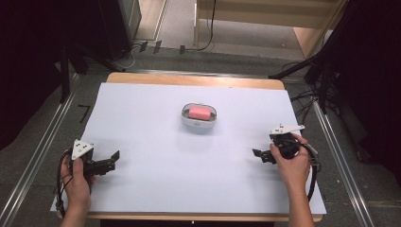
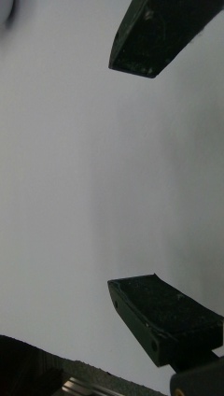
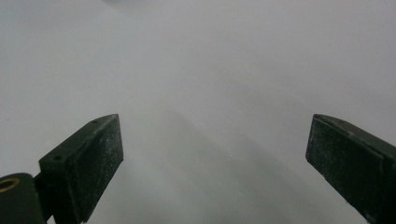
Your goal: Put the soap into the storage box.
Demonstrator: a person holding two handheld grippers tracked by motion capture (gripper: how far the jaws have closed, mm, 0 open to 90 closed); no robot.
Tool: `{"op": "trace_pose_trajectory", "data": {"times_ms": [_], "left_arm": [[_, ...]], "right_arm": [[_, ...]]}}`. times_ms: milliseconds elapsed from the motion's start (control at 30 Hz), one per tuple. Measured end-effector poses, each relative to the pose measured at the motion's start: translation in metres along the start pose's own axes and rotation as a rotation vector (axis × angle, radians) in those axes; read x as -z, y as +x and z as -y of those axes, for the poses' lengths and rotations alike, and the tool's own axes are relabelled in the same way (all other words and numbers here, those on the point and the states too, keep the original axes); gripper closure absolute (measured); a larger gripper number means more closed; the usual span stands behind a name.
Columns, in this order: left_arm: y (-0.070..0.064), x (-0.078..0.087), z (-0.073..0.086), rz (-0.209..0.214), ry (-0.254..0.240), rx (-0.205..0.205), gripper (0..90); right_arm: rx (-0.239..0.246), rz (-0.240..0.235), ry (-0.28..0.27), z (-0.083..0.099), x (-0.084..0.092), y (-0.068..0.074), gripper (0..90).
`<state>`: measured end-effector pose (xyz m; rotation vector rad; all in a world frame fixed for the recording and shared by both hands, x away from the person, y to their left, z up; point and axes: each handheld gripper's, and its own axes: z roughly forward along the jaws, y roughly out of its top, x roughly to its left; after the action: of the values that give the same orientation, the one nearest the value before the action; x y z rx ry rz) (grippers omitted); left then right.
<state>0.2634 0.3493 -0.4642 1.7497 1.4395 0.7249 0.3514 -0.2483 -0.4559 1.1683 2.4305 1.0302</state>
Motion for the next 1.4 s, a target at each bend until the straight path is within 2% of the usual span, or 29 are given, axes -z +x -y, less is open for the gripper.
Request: {"op": "trace_pose_trajectory", "data": {"times_ms": [600, 1000, 1267, 1400], "left_arm": [[0.0, 0.0, 0.0, 0.0, -0.001, -0.001, 0.0], [0.0, 0.0, 0.0, -0.001, -0.001, -0.002, 0.0], [0.0, 0.0, 0.0, -0.001, -0.002, -0.002, 0.0], [0.0, 0.0, 0.0, 0.0, -0.002, -0.003, 0.0]], "right_arm": [[-0.09, 0.018, -0.087, 0.039, 0.017, -0.004, 4.4], [-0.169, 0.039, -0.157, 0.073, 0.033, -0.008, 4.5], [-0.192, 0.058, -0.18, 0.087, 0.043, -0.009, 4.5], [-0.213, 0.065, -0.209, 0.096, 0.051, -0.011, 4.5]]}}
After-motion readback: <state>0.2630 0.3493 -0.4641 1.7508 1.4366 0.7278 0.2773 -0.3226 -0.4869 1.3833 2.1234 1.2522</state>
